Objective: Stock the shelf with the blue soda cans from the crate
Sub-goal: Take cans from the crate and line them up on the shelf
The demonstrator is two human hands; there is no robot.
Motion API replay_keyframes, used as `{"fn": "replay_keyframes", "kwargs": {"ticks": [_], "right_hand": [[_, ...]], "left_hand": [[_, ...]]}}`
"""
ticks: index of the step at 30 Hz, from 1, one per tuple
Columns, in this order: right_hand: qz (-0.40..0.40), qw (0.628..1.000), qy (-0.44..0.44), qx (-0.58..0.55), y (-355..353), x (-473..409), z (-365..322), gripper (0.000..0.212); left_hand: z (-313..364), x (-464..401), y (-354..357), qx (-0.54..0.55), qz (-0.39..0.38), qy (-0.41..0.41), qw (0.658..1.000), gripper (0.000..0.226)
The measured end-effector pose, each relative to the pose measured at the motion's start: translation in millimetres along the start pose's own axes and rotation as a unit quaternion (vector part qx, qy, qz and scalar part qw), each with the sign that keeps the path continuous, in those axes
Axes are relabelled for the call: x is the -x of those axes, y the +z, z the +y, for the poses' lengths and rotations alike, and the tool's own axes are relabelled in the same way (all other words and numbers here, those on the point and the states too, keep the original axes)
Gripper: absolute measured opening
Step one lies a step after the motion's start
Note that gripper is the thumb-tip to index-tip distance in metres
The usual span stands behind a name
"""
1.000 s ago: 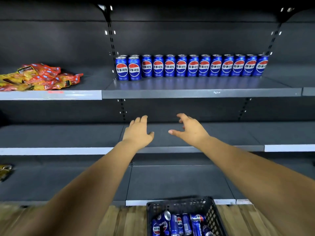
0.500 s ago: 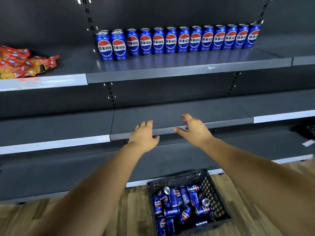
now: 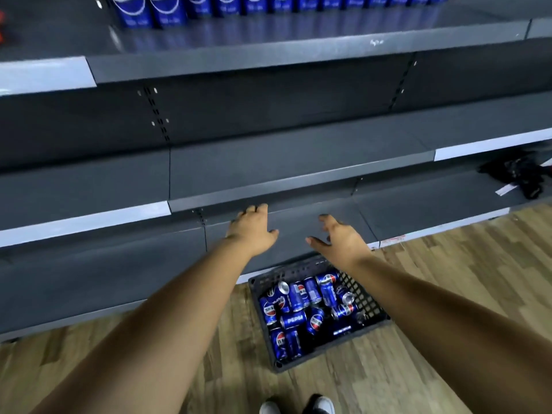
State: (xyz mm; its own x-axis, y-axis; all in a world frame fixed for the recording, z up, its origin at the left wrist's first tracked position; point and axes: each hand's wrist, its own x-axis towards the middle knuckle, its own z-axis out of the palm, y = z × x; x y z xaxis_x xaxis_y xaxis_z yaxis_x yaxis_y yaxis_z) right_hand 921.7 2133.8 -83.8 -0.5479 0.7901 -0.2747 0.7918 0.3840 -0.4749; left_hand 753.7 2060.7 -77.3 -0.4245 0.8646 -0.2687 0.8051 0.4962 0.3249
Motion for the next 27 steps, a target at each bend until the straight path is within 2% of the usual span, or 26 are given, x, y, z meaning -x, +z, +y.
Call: {"fn": "replay_keyframes", "kwargs": {"ticks": [7,11,18,22,24,27], "right_hand": [[-0.018,0.995,-0.044,0.084,33.4,-6.8,24.9,0.048],[-0.034,0.994,-0.054,0.089,54.2,-15.0,42.0,0.044],[-0.111,0.991,-0.018,0.065,102.9,-18.7,85.6,0.045],[-0.129,0.991,0.020,0.027,137.5,-33.9,113.4,0.042],[-0.150,0.988,0.028,0.027,155.2,-41.4,128.6,0.044],[-0.177,0.983,0.047,0.011,178.9,-52.2,149.2,0.048]], "left_hand": [[-9.2,-15.2,61.6,-0.003,-0.058,-0.020,0.998,0.062],[-14.7,-23.3,92.9,0.032,-0.080,-0.037,0.996,0.060],[-43.4,-25.9,144.4,0.047,-0.132,-0.149,0.979,0.050],[-47.3,-32.6,183.9,0.058,-0.153,-0.166,0.972,0.051],[-48.5,-37.0,206.3,0.096,-0.160,-0.195,0.963,0.054],[-48.9,-44.6,235.7,0.192,-0.137,-0.285,0.929,0.047]]}}
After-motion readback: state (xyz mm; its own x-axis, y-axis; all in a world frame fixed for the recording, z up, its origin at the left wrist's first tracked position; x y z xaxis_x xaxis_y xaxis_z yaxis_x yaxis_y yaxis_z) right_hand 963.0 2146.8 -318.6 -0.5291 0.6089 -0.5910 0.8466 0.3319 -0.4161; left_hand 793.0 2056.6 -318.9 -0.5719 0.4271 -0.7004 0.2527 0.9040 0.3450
